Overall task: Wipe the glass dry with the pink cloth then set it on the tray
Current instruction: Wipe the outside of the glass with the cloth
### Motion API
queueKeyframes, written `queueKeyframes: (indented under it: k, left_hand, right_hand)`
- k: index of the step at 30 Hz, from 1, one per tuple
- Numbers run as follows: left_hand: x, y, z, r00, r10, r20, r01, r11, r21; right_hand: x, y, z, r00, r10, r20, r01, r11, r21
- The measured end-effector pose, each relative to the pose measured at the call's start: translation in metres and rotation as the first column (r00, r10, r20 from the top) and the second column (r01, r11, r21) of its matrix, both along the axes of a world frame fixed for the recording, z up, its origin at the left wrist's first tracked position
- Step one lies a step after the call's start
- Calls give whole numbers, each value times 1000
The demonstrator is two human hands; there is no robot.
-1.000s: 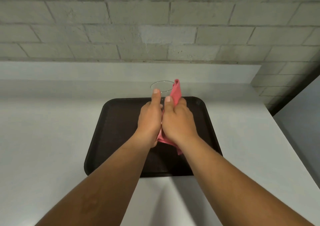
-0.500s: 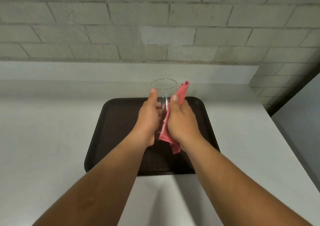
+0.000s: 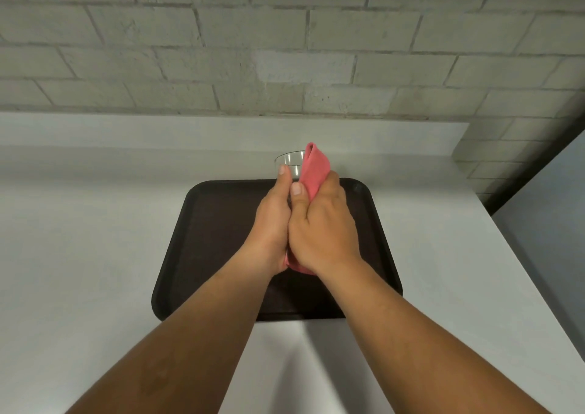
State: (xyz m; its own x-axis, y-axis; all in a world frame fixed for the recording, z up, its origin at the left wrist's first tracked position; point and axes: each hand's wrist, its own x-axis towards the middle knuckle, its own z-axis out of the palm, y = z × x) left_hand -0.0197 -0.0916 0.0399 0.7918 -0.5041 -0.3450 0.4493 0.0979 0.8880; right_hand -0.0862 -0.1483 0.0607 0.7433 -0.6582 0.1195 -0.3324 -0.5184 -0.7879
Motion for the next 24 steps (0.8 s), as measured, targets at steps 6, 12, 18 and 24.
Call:
queueKeyframes:
  k: [6, 12, 18, 24]
  left_hand:
    - [-8, 3, 1, 1000, -11, 20, 12, 999, -50]
    - [0, -1, 9, 999, 53, 1, -53, 998, -25]
    - [7, -6, 6, 991, 85, 108, -94, 993, 76]
    - [-7, -2, 2, 997, 0, 83, 2, 999, -32]
  right_hand:
    - [23, -28, 21, 997, -71, 22, 60, 948, 312]
    - [13, -34, 4, 999, -37, 10, 24, 804, 594]
    - [-1, 0, -5, 999, 24, 48, -29, 993, 113]
    - [23, -27, 21, 995, -64, 78, 44, 972, 230]
